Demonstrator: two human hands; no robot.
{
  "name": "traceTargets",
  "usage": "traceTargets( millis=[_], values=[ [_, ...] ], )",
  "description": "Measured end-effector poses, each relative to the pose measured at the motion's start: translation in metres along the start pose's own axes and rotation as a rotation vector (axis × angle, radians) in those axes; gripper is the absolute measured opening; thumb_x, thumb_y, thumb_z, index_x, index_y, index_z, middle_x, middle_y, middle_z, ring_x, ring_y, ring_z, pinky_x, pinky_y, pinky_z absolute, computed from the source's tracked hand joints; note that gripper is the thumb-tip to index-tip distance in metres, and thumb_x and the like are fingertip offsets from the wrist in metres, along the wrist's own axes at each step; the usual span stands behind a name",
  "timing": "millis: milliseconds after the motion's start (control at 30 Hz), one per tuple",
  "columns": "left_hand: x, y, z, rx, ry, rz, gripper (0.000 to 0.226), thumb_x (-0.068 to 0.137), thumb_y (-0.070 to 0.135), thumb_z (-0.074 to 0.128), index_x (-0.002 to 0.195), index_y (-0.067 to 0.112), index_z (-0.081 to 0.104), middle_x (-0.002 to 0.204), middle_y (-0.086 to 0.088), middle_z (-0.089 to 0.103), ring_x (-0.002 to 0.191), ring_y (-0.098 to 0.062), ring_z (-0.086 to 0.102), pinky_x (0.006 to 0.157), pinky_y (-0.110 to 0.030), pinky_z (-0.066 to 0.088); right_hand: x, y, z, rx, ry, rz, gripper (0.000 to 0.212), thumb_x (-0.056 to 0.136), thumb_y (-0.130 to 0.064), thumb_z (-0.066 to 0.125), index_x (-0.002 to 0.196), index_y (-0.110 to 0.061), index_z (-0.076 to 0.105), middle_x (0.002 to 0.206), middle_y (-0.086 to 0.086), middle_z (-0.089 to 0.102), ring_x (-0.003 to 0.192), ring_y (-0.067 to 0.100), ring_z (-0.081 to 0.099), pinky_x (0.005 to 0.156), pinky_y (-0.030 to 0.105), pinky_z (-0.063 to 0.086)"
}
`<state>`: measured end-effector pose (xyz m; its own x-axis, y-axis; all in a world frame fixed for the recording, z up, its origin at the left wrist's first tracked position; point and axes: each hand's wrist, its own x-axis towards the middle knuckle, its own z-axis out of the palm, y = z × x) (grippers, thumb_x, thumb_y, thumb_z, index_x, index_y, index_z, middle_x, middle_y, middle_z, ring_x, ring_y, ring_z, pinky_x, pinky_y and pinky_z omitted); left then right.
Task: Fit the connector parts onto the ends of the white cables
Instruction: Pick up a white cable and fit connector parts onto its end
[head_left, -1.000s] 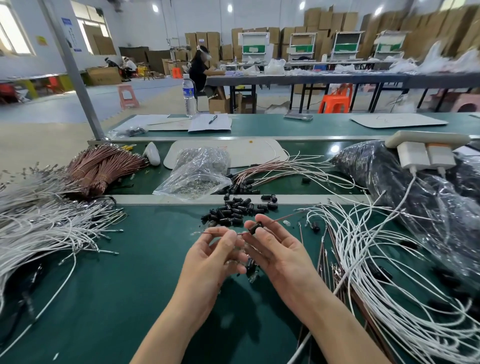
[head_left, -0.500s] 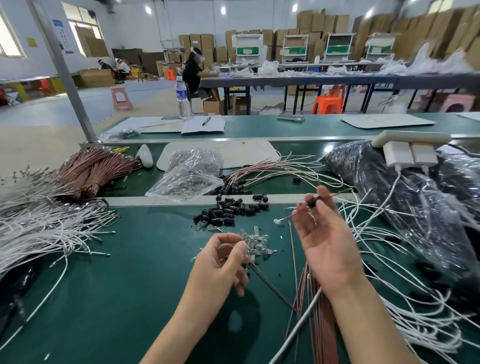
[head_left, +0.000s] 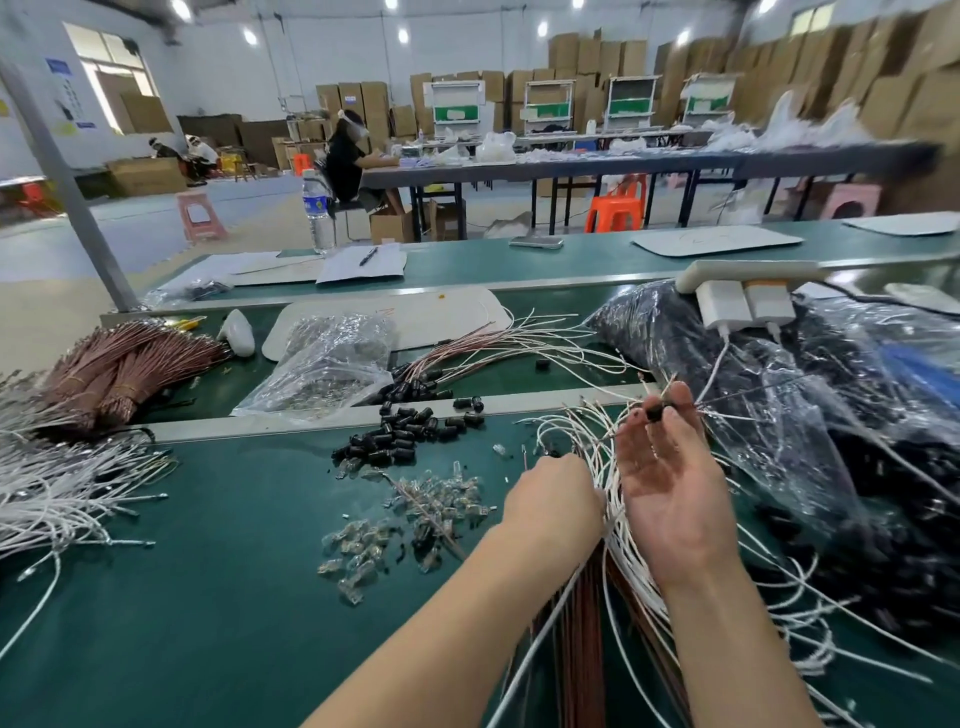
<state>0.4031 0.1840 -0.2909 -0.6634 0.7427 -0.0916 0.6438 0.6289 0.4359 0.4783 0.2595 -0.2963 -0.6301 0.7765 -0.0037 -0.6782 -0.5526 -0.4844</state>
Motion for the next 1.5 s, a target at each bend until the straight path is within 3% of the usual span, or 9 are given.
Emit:
traceTargets(
  millis=[133,267,467,633,867,1067,1300,1400,1500],
  values=[
    [0.010,0.007,0.005,0.032,-0.019,-0.047,0.009,0.098,0.017,0.054,0.102,0.010,0.059,0.115,-0.016,0.064,0.104,-0.037,0.063,0.075,-0.037,0.044,0.001,0.003,-0.001,-0.020,-0.002,0.014,0.031,0.089,-0.012,0.062,0.118,-0.019,0.069,0.100,0.003,0.070,0.084,0.014,0.067,0.083,0.027,0.058],
    [0.012,0.012,0.002,0.049,-0.023,-0.038,0.021,0.098,0.019,0.053,0.112,0.007,0.060,0.118,-0.016,0.063,0.108,-0.037,0.062,0.077,-0.037,0.046,0.001,0.002,0.000,-0.021,0.009,0.014,0.021,0.095,-0.010,0.059,0.109,-0.020,0.072,0.093,0.002,0.072,0.079,0.013,0.068,0.075,0.025,0.059],
    [0.009,0.002,-0.019,-0.347,-0.018,-0.046,0.027,0.100,0.022,0.048,0.075,0.012,0.049,0.077,-0.014,0.062,0.064,-0.027,0.059,0.073,-0.039,0.058,-0.004,-0.001,0.000,0.042,-0.046,0.027,0.027,0.096,-0.011,0.060,0.120,-0.018,0.070,0.101,0.004,0.072,0.085,0.013,0.069,0.079,0.026,0.058],
    [0.001,-0.017,-0.052,-0.602,0.179,0.029,0.026,0.105,0.025,0.045,0.088,0.008,0.055,0.075,-0.007,0.064,0.058,-0.018,0.057,0.062,-0.035,0.058,-0.006,0.002,-0.001,0.070,-0.047,0.082,0.034,0.098,-0.013,0.060,0.132,-0.014,0.064,0.109,0.007,0.070,0.087,0.013,0.069,0.079,0.024,0.057],
    [-0.021,-0.072,-0.115,-0.731,0.411,0.128,0.021,0.104,0.024,0.048,0.094,0.007,0.054,0.076,-0.009,0.059,0.050,-0.004,0.056,0.050,-0.017,0.050,-0.007,0.009,0.006,0.029,-0.088,0.157,0.027,0.087,-0.010,0.066,0.110,-0.017,0.077,0.100,0.007,0.073,0.083,0.014,0.071,0.076,0.026,0.059],
    [-0.039,-0.121,-0.145,-0.214,0.206,0.105,0.020,0.103,0.029,0.051,0.091,0.017,0.061,0.062,0.004,0.058,0.040,0.000,0.046,0.043,-0.015,0.042,-0.007,0.025,0.013,-0.192,-0.155,0.273,0.030,0.090,-0.004,0.061,0.116,-0.012,0.072,0.097,0.009,0.072,0.082,0.019,0.069,0.080,0.032,0.061],
    [-0.056,-0.100,-0.168,0.280,-0.085,0.195,0.023,0.101,0.047,0.050,0.099,0.030,0.065,0.090,0.014,0.068,0.078,-0.003,0.066,0.078,-0.027,0.055,-0.012,0.036,0.012,-0.339,-0.116,0.300,0.026,0.096,-0.001,0.057,0.114,-0.012,0.072,0.096,0.008,0.071,0.083,0.020,0.067,0.087,0.038,0.057],
    [-0.064,-0.096,-0.185,0.112,-0.090,0.170,0.021,0.101,0.044,0.051,0.093,0.028,0.063,0.067,0.015,0.067,0.053,0.004,0.059,0.053,-0.012,0.048,-0.011,0.034,0.012,-0.308,-0.100,0.283,0.028,0.094,-0.002,0.056,0.117,-0.010,0.070,0.094,0.009,0.071,0.082,0.019,0.067,0.083,0.036,0.059],
    [-0.070,-0.123,-0.202,-0.365,0.111,0.080,0.028,0.100,0.030,0.055,0.097,0.005,0.065,0.060,0.002,0.063,0.053,-0.007,0.059,0.054,-0.016,0.051,-0.012,0.032,0.012,-0.255,-0.108,0.266,0.032,0.086,-0.005,0.060,0.116,-0.010,0.070,0.092,0.008,0.072,0.079,0.018,0.068,0.081,0.033,0.062]
  ],
)
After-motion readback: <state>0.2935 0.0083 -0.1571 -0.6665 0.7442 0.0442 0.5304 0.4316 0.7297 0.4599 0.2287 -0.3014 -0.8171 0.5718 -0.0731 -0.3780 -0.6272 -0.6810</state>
